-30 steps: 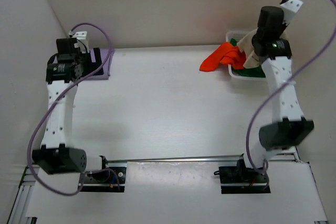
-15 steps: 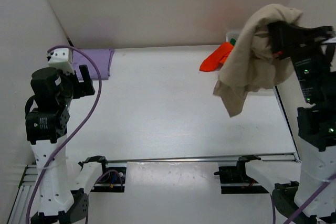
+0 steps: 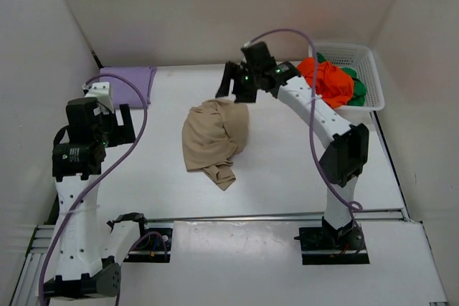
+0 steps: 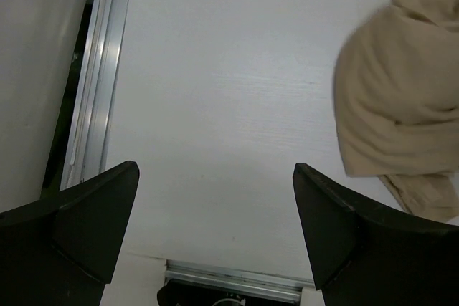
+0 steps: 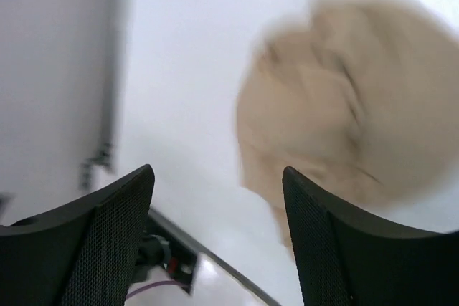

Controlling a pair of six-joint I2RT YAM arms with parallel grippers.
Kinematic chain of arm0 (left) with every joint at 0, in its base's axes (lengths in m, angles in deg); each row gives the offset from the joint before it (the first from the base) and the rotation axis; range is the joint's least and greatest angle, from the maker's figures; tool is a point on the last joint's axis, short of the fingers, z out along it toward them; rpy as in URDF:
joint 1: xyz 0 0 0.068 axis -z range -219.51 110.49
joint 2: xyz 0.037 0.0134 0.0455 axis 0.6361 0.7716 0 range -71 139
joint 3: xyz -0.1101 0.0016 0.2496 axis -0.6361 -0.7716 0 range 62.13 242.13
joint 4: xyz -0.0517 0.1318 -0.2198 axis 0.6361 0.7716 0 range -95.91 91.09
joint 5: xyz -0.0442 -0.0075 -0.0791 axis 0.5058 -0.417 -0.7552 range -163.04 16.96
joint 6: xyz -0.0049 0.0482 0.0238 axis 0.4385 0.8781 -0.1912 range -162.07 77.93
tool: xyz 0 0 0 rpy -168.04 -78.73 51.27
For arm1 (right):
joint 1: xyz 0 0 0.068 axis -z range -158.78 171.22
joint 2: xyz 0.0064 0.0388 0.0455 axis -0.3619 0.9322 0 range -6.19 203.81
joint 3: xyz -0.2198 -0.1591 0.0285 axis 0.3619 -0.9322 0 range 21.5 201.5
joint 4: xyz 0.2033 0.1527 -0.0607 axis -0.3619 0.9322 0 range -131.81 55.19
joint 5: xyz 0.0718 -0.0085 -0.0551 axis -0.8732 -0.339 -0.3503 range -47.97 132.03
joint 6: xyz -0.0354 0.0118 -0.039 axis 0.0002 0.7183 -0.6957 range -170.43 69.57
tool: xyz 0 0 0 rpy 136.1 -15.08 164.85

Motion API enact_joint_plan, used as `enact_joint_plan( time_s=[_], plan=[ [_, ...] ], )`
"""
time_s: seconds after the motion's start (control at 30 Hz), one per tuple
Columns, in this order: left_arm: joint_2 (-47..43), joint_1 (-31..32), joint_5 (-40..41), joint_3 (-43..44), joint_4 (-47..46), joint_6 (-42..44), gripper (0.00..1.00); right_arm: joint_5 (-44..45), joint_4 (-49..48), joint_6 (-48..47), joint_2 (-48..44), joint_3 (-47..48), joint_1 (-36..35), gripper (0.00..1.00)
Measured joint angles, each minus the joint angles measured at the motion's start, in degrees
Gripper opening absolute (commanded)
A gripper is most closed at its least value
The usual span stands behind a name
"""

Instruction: Fold and stack the t-shirts

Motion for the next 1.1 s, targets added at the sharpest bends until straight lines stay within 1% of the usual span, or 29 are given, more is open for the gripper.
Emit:
enact_joint_plan(
  time_s=[0.03,0.1,0.17,0.23,0.27,0.3,0.37,0.47,0.5,0.57,0.7,0.73,0.8,0.83,0.87,0.93,0.97,1.0,1.03,1.07,1.1],
  plan=[
    [0.72,0.00,0.39,-0.79,0.09,0.00,0.99,1.31,1.79,-0.02,2.60,-0.87,-0.07,0.79],
    [2.69,0.13,1.33,-2.38,0.52,0.00,0.99,3.74,3.82,-0.37,3.76,-8.07,0.22,0.79],
    [4.92,0.85,1.70,-4.52,0.68,-0.02,0.99,5.33,5.35,-0.61,2.71,-14.67,0.94,0.72],
    [6.97,2.71,1.57,-6.99,0.42,0.00,0.99,6.49,5.55,-0.87,0.83,-19.56,2.03,0.60],
    [8.31,4.22,1.40,-8.22,0.46,-0.02,0.99,6.71,5.64,-0.90,0.11,-20.76,2.67,0.52],
    [9.73,6.21,1.57,-9.46,0.15,-0.09,0.99,6.78,5.62,-0.96,-0.35,-21.38,3.41,0.49],
    [12.94,11.52,1.46,-11.67,-1.07,-0.02,0.99,6.62,4.74,-0.85,-0.37,-21.46,4.66,0.49],
    [19.39,21.51,2.34,-14.69,-5.11,-0.02,0.99,5.16,2.25,-0.83,1.09,-21.51,5.99,0.54],
    [21.73,24.70,2.99,-15.85,-7.26,-0.04,0.99,4.42,1.07,-0.81,2.23,-21.42,6.05,0.58],
    [26.95,29.57,4.26,-16.68,-10.95,0.04,0.99,2.95,-0.44,-0.42,5.95,-20.33,6.03,0.61],
    [37.53,33.20,6.23,-16.24,-19.10,0.00,0.99,0.98,-3.06,0.55,15.54,-15.58,6.05,0.69],
    [39.93,33.55,7.10,-16.15,-20.81,0.00,0.99,0.39,-3.37,0.83,17.68,-14.43,6.10,0.69],
    [44.70,33.92,8.96,-15.72,-24.02,0.00,0.95,-0.48,-4.00,1.20,21.84,-11.65,6.25,0.69],
    [46.56,33.99,9.66,-15.56,-25.24,-0.02,0.92,-1.79,-3.96,1.66,22.73,-10.47,6.36,0.69],
    [47.87,33.99,10.08,-15.45,-26.16,-0.09,0.81,-1.51,-4.17,1.75,23.26,-9.46,6.38,0.67],
    [48.37,33.99,10.84,-14.80,-27.91,0.02,0.68,-1.57,-4.90,2.32,24.28,-7.98,6.43,0.55],
    [48.54,33.99,11.06,-14.80,-28.52,-0.11,0.61,-1.68,-5.38,2.47,24.68,-7.72,6.45,0.47],
    [48.76,33.99,11.13,-14.80,-28.92,-0.09,0.42,-1.81,-5.68,2.67,25.11,-7.72,6.45,0.25],
    [48.89,33.97,11.13,-14.82,-29.24,-0.02,0.26,-2.10,-5.68,3.04,25.51,-7.72,6.43,0.16],
    [48.94,33.92,11.26,-14.82,-29.42,0.20,0.13,-2.38,-5.64,3.52,26.03,-7.72,6.43,0.09],
    [48.89,33.86,11.39,-14.82,-29.64,0.00,0.10,-2.99,-5.70,3.69,26.32,-7.74,6.45,0.00]
  ],
)
